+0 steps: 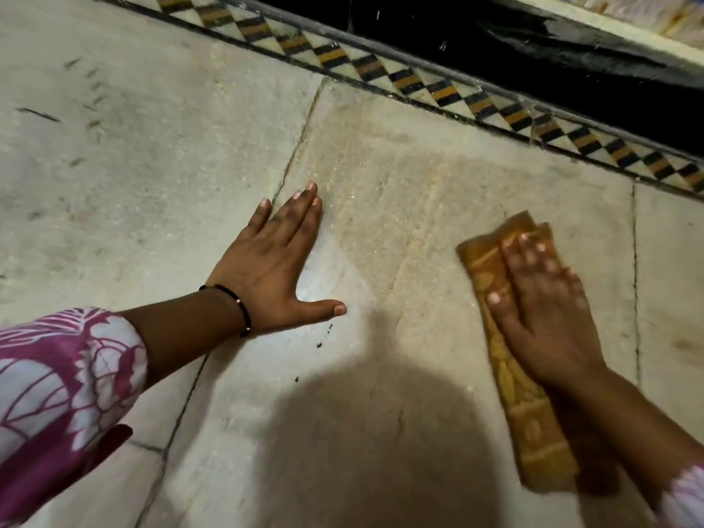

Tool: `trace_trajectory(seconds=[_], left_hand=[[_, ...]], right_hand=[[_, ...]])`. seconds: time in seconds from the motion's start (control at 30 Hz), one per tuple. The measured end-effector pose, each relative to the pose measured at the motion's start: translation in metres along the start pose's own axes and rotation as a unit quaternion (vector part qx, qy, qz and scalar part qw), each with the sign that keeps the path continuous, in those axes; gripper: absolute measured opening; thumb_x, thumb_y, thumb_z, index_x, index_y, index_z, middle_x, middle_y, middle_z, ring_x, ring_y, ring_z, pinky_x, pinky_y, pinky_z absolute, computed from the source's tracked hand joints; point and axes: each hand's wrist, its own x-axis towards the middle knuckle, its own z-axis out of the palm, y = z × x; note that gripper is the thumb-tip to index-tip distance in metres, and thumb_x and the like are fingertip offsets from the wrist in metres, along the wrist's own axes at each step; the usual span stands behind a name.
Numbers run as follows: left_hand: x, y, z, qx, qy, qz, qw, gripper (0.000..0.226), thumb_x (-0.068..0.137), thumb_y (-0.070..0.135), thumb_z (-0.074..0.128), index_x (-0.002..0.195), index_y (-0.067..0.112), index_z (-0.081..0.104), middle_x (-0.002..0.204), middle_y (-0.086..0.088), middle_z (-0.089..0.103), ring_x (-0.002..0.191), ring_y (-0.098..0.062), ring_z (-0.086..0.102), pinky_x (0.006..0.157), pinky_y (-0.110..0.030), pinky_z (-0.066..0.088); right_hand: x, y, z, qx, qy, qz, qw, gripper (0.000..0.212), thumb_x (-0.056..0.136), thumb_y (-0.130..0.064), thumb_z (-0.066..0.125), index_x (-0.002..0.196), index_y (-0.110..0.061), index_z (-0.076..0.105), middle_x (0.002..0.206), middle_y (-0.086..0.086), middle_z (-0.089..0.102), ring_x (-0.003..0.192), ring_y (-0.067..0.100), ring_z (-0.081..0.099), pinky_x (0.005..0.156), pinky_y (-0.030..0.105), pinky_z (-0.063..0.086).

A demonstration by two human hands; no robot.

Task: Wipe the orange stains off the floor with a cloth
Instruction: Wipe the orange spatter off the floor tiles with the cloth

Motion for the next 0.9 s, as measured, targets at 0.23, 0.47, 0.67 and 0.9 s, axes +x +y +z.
trace_trajectory(seconds=[0.23, 0.47, 0.67, 0.9], left_hand=[[0.002, 0.000, 0.002, 0.022, -0.011, 0.002, 1.000, 0.121, 0.067, 0.093, 0.019, 0.150, 0.007, -0.005, 0.158, -0.009, -0.011, 0.145, -0.016, -0.010, 0.119, -0.044, 0.001], [0.003, 0.002, 0.001, 0.014, -0.011, 0.001, 1.000, 0.122, 0.066, 0.093, 0.013, 0.150, 0.005, -0.001, 0.158, -0.010, -0.008, 0.146, -0.019, -0.006, 0.118, -0.045, 0.001], [0.002, 0.001, 0.003, 0.003, -0.008, -0.008, 1.000, 0.122, 0.066, 0.093, 0.013, 0.149, 0.006, -0.007, 0.157, -0.009, -0.014, 0.145, -0.018, -0.014, 0.118, -0.045, -0.003], [0.000, 0.003, 0.003, 0.002, -0.013, -0.005, 1.000, 0.121, 0.067, 0.093, 0.014, 0.149, 0.007, -0.010, 0.157, -0.009, -0.017, 0.144, -0.018, -0.017, 0.118, -0.044, -0.007]], right_hand=[[0.127, -0.055, -0.017, 0.005, -0.002, 0.094, 0.996, 0.067, 0.096, -0.057, 0.009, 0.150, -0.023, -0.010, 0.159, 0.005, -0.012, 0.145, 0.024, -0.012, 0.117, 0.048, -0.005], [0.021, -0.070, 0.003, -0.028, -0.024, -0.136, 0.990, 0.062, 0.094, -0.053, 0.008, 0.150, -0.033, -0.008, 0.158, -0.008, -0.012, 0.145, 0.011, -0.013, 0.117, 0.041, -0.008], [0.021, -0.003, -0.007, 0.015, -0.009, 0.064, 0.998, 0.068, 0.087, -0.059, 0.004, 0.148, -0.036, -0.013, 0.157, -0.008, -0.017, 0.145, 0.012, -0.012, 0.117, 0.041, -0.006], [0.133, -0.091, -0.014, 0.031, 0.000, 0.117, 0.993, 0.061, 0.097, -0.048, 0.008, 0.151, -0.025, -0.006, 0.160, 0.002, -0.009, 0.146, 0.021, -0.010, 0.115, 0.051, -0.010]])
